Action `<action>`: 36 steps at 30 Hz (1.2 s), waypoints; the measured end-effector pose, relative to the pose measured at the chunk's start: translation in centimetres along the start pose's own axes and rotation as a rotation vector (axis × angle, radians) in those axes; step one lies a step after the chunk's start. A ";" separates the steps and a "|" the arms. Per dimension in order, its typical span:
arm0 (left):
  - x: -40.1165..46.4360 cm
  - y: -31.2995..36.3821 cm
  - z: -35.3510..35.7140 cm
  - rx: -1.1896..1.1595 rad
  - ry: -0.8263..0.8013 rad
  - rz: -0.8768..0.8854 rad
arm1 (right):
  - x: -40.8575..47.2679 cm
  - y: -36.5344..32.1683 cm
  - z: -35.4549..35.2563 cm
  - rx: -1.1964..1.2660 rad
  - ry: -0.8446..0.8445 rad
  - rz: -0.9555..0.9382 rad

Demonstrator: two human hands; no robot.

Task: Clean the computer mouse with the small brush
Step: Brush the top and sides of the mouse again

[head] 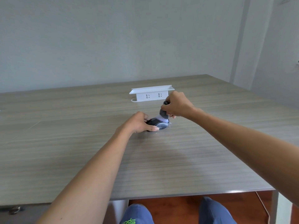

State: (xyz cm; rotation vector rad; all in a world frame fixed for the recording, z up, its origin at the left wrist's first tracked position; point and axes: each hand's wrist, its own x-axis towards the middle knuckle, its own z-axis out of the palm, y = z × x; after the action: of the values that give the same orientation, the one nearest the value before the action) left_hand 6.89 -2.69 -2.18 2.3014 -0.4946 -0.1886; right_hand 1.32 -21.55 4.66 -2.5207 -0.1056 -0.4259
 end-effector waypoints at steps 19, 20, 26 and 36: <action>0.3 0.0 -0.2 0.026 -0.006 -0.013 | -1.0 0.5 -0.1 0.054 -0.008 0.008; 0.4 0.1 -0.2 0.033 -0.008 -0.013 | -1.2 0.2 0.0 0.068 -0.024 -0.011; 0.2 0.1 -0.2 0.036 -0.019 -0.024 | -0.9 1.1 0.0 -0.044 -0.036 -0.047; -0.1 0.5 -0.1 0.046 0.007 -0.020 | -1.0 0.7 -0.1 0.042 -0.071 -0.057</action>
State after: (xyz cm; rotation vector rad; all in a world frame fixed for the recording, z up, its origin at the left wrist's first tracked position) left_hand 6.71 -2.94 -1.72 2.3515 -0.4765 -0.1813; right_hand 0.46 -22.17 4.02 -2.4965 -0.2121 -0.3538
